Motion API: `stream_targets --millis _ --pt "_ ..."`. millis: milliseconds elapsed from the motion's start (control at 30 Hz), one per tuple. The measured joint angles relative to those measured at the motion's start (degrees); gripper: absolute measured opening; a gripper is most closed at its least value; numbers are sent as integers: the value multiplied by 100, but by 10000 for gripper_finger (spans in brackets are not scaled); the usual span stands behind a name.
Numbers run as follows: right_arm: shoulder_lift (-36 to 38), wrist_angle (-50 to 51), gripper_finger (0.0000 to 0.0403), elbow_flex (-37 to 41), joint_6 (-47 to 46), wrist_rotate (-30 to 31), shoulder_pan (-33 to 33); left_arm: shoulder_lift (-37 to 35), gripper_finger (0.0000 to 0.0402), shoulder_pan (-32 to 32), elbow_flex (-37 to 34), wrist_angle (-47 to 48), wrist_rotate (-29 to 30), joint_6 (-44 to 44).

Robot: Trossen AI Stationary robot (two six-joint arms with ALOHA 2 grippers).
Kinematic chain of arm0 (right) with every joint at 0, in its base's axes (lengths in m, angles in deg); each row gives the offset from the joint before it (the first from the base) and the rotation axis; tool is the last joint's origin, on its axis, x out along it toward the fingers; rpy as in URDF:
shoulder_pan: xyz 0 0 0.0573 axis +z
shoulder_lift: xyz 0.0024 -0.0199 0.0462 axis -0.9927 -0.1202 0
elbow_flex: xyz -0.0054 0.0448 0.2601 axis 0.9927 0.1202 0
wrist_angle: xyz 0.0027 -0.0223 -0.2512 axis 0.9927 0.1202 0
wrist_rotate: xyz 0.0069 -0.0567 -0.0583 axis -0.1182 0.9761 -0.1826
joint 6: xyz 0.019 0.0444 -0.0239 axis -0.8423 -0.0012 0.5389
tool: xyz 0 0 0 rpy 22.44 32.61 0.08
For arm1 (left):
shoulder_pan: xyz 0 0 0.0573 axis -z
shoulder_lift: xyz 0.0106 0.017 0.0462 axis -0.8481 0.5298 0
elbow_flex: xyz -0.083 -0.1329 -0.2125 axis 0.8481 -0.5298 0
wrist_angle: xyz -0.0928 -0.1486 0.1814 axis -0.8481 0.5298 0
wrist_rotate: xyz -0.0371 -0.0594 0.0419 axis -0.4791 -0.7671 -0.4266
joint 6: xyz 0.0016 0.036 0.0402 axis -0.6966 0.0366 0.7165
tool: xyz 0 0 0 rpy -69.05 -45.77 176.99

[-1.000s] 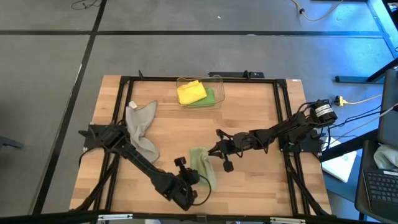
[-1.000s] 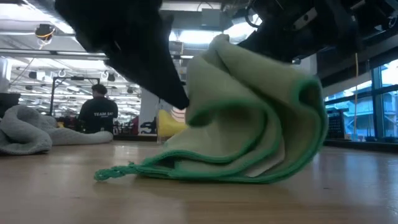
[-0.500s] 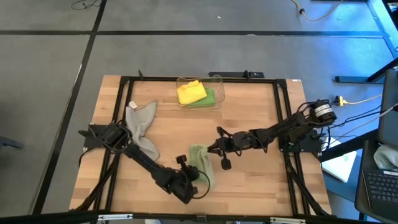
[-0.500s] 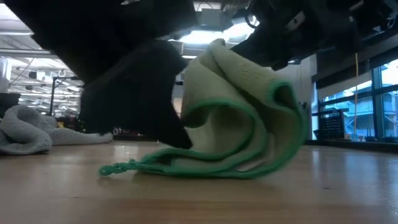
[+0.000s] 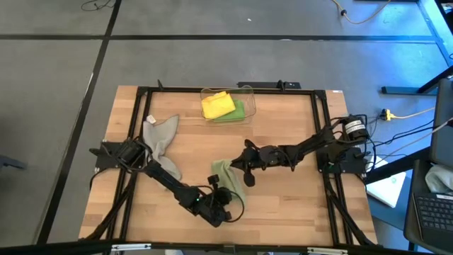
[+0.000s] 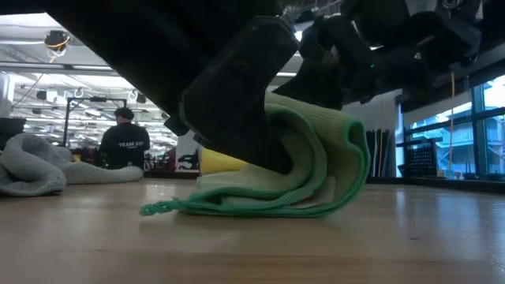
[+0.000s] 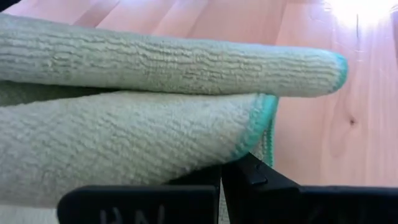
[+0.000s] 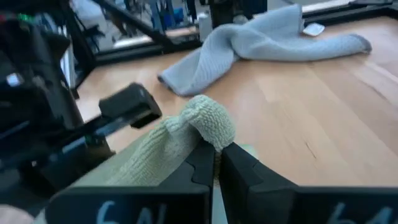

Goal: Fold microfiber towels
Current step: Fold the light green microfiber cloth

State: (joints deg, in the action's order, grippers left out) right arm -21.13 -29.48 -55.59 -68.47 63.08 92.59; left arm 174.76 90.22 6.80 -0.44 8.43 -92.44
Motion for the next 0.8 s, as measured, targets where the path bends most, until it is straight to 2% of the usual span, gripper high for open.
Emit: stream_targets --millis 133,233,467,700,800 --pt "-134 -200 16 -129 -100 485 65 0 1 29 0 -10 164 0" --pt "-221 57 16 -398 1 799 136 0 2 82 0 -54 286 -55" --pt "-676 1353 16 -1426 178 775 201 0 2 271 0 -131 491 -52" --pt "-1130 1418 16 -2029 364 800 169 0 2 450 0 -218 554 -195" --pt "-1183 1409 16 -2052 474 1034 53 0 1 562 0 -295 584 -189"
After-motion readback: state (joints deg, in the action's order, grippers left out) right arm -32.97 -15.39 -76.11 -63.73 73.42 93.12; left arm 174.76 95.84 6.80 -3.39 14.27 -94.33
